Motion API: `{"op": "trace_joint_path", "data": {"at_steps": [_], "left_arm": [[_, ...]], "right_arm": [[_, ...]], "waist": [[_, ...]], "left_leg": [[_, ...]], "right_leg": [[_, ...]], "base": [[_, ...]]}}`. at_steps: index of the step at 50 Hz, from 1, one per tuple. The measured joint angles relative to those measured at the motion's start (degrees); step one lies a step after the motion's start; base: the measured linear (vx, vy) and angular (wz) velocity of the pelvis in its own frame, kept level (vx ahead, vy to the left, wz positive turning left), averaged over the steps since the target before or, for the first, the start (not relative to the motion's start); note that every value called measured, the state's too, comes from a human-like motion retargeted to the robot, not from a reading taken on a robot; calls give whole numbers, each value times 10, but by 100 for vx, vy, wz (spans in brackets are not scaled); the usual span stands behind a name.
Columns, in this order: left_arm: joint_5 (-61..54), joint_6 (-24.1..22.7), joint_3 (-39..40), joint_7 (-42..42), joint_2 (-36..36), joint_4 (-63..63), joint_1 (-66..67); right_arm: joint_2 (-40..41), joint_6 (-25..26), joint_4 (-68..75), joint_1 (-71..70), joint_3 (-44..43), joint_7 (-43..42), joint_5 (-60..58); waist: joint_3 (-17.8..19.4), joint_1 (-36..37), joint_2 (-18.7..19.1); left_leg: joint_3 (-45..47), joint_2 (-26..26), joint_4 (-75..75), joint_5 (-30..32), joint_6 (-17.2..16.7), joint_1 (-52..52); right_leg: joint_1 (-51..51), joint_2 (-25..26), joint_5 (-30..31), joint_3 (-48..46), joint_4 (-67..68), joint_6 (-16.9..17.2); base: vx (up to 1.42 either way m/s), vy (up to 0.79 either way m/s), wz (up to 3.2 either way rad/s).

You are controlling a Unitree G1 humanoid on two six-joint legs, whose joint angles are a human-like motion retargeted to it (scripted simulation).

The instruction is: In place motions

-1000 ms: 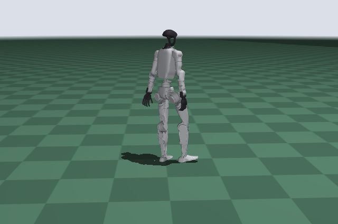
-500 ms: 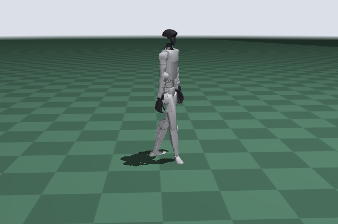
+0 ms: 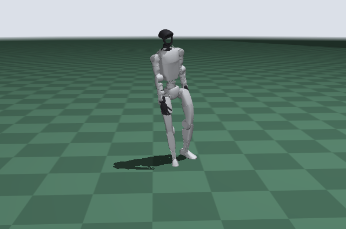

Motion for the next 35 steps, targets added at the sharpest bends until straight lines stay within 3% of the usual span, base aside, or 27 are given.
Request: {"op": "trace_joint_path", "data": {"at_steps": [7,10,13,20,25,35], "left_arm": [[0,-4,-9,-2,-3,-16,-9],[-6,-3,-9,-9,-5,-15,-17],[0,-4,-13,-12,-6,-13,-12],[12,-2,-4,-11,7,2,-2],[7,12,11,-2,14,30,4],[-23,17,31,-9,7,43,-3]], "right_arm": [[-14,21,49,33,-37,11,26],[-28,29,83,46,-43,-12,1],[-42,40,114,68,-47,-30,-19],[-47,53,146,107,-73,-48,-1],[-41,58,146,128,-87,-32,4],[-15,41,117,102,-56,-15,-10]], "waist": [[4,5,31],[4,-8,47],[-7,-26,46],[-22,-31,32],[-54,-42,22],[-60,-53,18]], "left_leg": [[-124,-30,-87,37,-89,-21],[-124,-26,-128,74,-120,-12],[-72,-19,-154,75,-93,17],[-44,-32,-193,67,-69,73],[-40,-40,-197,50,-55,85],[-15,-45,-203,26,-40,104]], "right_leg": [[13,31,11,33,-2,0],[24,49,15,38,-3,4],[34,50,20,56,0,15],[51,55,39,104,17,34],[51,53,49,116,19,40],[48,51,67,140,24,45]], "base": [[13,10,-66],[18,15,-27],[25,12,-21],[23,8,-72],[21,7,-39],[5,4,-32]]}}
